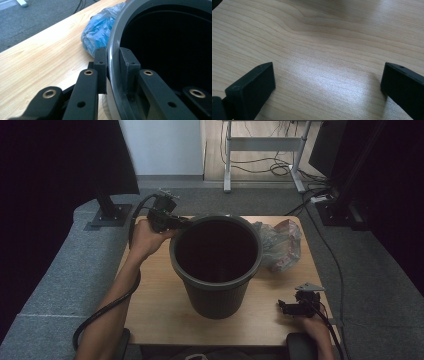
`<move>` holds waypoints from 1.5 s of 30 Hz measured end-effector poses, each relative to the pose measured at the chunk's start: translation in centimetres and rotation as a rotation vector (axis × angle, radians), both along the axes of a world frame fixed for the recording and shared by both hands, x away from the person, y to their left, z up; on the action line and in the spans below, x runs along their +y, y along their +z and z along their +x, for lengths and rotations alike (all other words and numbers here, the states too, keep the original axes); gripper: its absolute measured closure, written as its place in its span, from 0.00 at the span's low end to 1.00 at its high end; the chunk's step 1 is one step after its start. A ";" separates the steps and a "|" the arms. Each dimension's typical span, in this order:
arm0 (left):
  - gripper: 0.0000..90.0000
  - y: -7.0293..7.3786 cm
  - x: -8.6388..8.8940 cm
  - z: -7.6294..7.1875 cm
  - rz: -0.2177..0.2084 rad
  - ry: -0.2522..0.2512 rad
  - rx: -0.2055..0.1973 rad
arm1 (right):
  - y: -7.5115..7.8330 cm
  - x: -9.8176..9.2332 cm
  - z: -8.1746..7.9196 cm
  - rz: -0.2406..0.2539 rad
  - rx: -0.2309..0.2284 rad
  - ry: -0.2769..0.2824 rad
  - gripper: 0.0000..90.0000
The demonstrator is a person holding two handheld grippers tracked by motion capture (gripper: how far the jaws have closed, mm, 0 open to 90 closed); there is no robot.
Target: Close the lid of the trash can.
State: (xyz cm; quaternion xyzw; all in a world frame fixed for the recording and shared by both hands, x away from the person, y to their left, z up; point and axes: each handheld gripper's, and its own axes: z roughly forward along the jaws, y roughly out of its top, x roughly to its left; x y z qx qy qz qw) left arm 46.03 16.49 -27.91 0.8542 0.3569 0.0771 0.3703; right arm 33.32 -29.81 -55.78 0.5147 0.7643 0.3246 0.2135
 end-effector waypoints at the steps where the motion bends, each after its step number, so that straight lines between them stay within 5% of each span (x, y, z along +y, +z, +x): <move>1: 0.85 -0.1 0.1 0.0 -0.005 0.000 0.002 | 0.0 0.0 0.0 0.000 0.000 0.000 0.00; 10: 0.85 0.3 -0.5 0.2 0.053 -0.008 0.010 | 0.0 0.0 0.0 0.000 0.000 0.000 0.00; 12: 0.84 0.4 -0.3 0.2 0.039 -0.015 0.013 | 0.0 0.0 0.0 0.000 0.000 0.000 0.00; 15: 0.64 0.4 0.1 0.3 0.008 -0.039 0.037 | 0.0 0.0 0.0 0.000 0.000 0.000 0.00; 25: 0.15 1.2 2.6 -0.4 -0.001 -0.035 -0.027 | 0.0 0.0 0.0 0.000 0.000 0.000 0.00; 45: 0.00 0.1 10.2 -1.8 -0.035 0.053 -0.089 | 0.0 0.0 0.0 0.000 0.000 0.000 0.00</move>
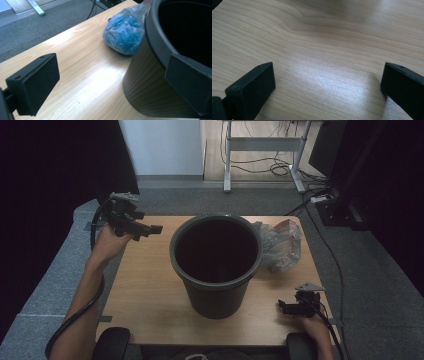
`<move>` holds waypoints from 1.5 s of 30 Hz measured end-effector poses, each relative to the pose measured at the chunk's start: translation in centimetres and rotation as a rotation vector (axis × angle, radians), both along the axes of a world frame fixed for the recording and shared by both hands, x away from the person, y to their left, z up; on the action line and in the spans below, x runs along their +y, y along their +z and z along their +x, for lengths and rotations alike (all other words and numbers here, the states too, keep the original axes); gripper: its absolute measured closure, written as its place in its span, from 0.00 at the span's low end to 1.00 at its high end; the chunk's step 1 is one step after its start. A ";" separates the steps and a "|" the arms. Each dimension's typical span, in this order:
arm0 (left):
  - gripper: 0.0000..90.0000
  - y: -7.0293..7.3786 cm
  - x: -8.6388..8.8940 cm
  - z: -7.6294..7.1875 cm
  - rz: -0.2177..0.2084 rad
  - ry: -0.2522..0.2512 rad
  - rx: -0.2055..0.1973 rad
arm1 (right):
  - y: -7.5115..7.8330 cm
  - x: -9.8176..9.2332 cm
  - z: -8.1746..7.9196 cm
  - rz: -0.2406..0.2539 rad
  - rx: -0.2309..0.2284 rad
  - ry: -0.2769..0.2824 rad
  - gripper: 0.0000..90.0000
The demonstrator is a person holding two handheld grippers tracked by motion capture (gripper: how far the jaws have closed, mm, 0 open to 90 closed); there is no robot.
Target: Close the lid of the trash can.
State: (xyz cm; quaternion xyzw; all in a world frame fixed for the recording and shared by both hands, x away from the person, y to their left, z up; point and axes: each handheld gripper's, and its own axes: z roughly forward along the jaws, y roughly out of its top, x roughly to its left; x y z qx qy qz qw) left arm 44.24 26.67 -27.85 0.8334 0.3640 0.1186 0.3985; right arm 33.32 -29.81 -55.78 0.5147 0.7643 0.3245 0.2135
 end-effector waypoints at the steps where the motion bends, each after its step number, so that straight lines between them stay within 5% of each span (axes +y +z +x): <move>1: 0.00 -0.2 0.3 0.0 0.000 0.006 0.000 | 0.0 0.0 0.0 0.000 0.000 0.000 0.00; 17: 0.00 -6.5 3.5 -0.4 0.001 0.080 0.010 | 0.0 0.0 0.0 -0.001 -0.001 0.001 0.00; 45: 0.00 -17.9 3.5 -1.9 0.025 0.091 0.031 | 0.0 0.0 0.0 -0.001 -0.001 0.001 0.00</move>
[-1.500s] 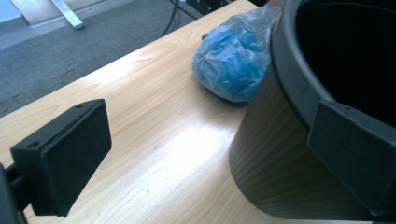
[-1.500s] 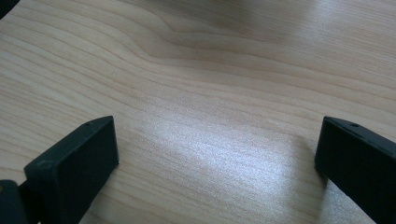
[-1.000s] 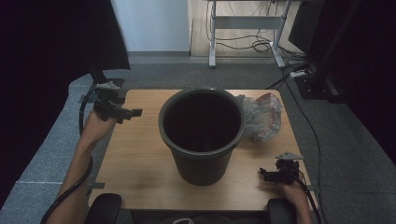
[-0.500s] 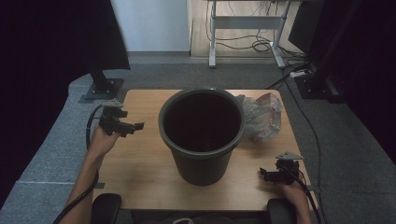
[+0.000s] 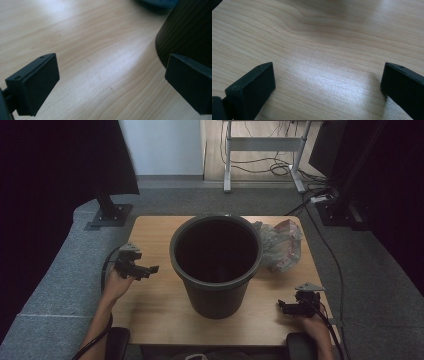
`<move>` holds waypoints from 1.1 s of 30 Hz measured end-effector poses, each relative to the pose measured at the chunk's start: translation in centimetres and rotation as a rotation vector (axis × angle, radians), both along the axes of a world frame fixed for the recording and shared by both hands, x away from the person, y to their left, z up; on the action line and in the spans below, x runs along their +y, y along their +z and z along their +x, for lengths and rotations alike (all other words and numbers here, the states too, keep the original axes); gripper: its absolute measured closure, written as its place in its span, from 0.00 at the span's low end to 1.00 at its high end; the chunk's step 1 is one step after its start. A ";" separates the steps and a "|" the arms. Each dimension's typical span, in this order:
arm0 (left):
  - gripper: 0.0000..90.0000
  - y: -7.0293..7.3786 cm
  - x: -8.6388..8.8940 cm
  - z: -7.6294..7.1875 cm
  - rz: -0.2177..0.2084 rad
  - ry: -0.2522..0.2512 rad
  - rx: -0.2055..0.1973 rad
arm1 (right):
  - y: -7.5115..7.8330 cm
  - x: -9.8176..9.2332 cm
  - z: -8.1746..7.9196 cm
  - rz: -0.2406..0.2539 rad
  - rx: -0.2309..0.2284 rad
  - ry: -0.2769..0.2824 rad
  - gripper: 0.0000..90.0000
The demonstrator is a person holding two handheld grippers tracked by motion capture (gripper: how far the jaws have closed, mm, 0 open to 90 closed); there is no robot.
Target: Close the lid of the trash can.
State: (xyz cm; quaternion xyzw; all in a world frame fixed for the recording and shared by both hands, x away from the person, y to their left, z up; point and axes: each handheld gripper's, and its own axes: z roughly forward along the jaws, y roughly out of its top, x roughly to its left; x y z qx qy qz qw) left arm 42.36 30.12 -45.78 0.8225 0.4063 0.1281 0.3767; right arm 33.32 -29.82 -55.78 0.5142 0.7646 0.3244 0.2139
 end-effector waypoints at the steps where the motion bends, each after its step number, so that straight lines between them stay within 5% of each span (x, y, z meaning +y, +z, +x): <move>1: 0.00 -0.4 0.0 -0.1 -0.003 0.000 0.001 | 0.0 0.0 0.0 0.000 0.000 0.000 0.00; 18: 0.00 -6.9 -0.4 -1.3 0.044 -0.003 0.055 | 0.0 0.0 0.0 0.001 0.001 0.000 0.00; 25: 0.00 -8.5 -0.6 -1.6 0.078 -0.003 0.073 | 0.0 0.0 0.0 0.001 0.001 0.000 0.00; 33: 0.00 -8.9 -1.1 -1.9 0.130 -0.005 0.036 | 0.0 0.0 0.0 0.001 0.001 0.000 0.00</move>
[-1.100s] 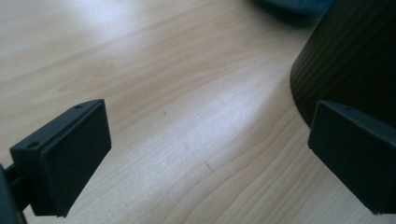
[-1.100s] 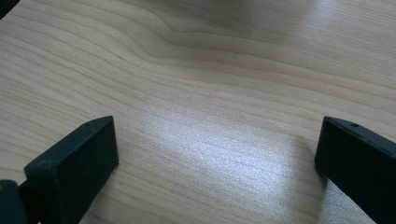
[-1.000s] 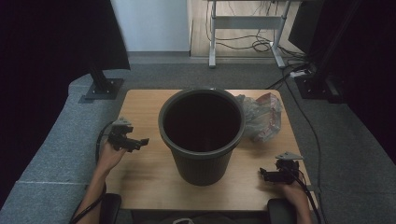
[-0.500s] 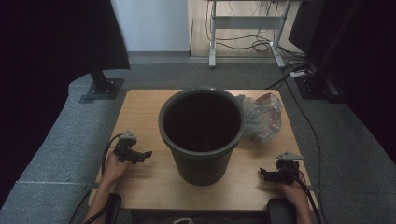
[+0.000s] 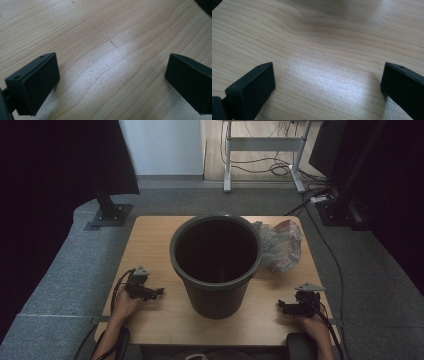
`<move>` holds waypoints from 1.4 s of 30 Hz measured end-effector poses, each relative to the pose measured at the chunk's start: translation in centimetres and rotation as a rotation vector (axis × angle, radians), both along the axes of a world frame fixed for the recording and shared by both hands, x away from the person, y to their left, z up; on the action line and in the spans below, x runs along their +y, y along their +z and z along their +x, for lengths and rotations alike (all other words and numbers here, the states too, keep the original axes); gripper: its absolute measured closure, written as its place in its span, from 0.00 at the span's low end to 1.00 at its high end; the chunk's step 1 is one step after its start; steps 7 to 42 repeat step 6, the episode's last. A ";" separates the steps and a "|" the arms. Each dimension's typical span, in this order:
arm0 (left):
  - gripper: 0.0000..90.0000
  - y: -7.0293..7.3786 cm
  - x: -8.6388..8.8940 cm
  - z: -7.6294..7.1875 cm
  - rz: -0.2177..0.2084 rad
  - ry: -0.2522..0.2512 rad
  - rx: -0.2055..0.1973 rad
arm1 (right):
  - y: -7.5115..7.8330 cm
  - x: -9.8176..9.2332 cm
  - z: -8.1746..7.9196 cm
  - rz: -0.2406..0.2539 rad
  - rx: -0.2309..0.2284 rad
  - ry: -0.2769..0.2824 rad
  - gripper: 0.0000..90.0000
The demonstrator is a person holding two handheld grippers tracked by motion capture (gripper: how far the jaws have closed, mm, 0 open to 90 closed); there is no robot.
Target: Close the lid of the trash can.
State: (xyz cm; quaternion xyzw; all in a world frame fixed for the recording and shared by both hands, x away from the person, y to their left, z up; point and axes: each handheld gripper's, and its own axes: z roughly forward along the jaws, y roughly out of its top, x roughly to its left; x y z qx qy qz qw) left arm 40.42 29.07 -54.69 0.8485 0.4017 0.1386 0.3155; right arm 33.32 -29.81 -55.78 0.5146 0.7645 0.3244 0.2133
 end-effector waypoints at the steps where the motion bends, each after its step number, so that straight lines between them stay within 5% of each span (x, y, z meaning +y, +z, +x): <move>1: 0.00 0.0 0.0 0.0 0.000 0.001 0.000 | 0.0 0.0 0.0 0.000 0.000 0.000 0.00; 42: 0.00 0.0 0.0 -0.1 0.001 0.006 0.000 | 0.0 0.0 0.0 0.000 0.001 0.000 0.00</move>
